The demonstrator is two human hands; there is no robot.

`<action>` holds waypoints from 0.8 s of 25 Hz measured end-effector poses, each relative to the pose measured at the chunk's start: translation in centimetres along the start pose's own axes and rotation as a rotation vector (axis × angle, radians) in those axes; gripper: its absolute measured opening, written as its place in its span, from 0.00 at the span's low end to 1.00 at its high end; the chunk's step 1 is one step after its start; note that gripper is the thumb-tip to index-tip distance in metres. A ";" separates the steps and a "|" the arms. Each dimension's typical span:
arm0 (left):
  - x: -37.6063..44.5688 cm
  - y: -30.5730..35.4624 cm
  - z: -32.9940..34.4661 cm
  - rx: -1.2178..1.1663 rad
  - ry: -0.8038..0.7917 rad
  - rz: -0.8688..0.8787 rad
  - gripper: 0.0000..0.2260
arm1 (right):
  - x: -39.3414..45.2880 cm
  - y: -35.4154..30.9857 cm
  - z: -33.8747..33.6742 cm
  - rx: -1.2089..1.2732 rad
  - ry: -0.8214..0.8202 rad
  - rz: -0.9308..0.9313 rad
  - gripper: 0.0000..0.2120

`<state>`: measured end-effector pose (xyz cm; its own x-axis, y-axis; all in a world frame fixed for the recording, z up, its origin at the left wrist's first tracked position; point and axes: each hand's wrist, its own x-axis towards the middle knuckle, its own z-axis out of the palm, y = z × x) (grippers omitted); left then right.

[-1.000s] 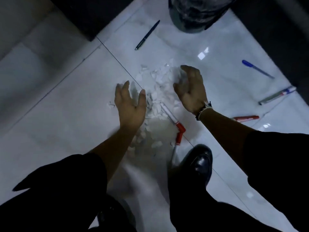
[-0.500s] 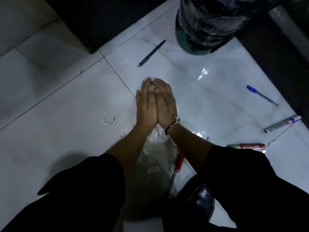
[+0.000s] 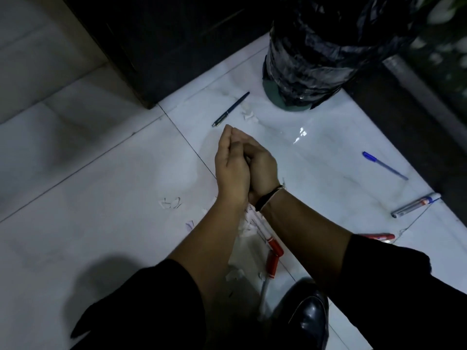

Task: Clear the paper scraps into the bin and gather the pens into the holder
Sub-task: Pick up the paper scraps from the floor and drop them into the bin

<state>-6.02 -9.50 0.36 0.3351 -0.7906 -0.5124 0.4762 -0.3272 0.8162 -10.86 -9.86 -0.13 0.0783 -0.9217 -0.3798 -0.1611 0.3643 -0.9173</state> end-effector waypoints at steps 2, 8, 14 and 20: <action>-1.3 1.3 0.9 0.079 -0.018 0.068 0.18 | -0.8 -2.1 -1.4 0.066 -0.005 -0.028 0.15; -5.1 9.8 7.9 0.146 -0.132 0.364 0.19 | -1.8 -12.8 -6.6 0.197 0.077 -0.266 0.17; 0.7 16.6 19.8 0.129 -0.296 0.464 0.19 | 7.6 -21.9 -12.5 0.156 0.262 -0.385 0.20; 8.0 15.6 21.0 0.611 -0.385 0.465 0.11 | 11.3 -21.1 -16.6 -0.559 0.349 -0.175 0.14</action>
<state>-12.95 -31.83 14.57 0.0362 -0.9979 -0.0544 -0.1995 -0.0605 0.9780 -22.86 -30.21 16.92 -0.1572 -0.9839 -0.0847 -0.6661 0.1690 -0.7265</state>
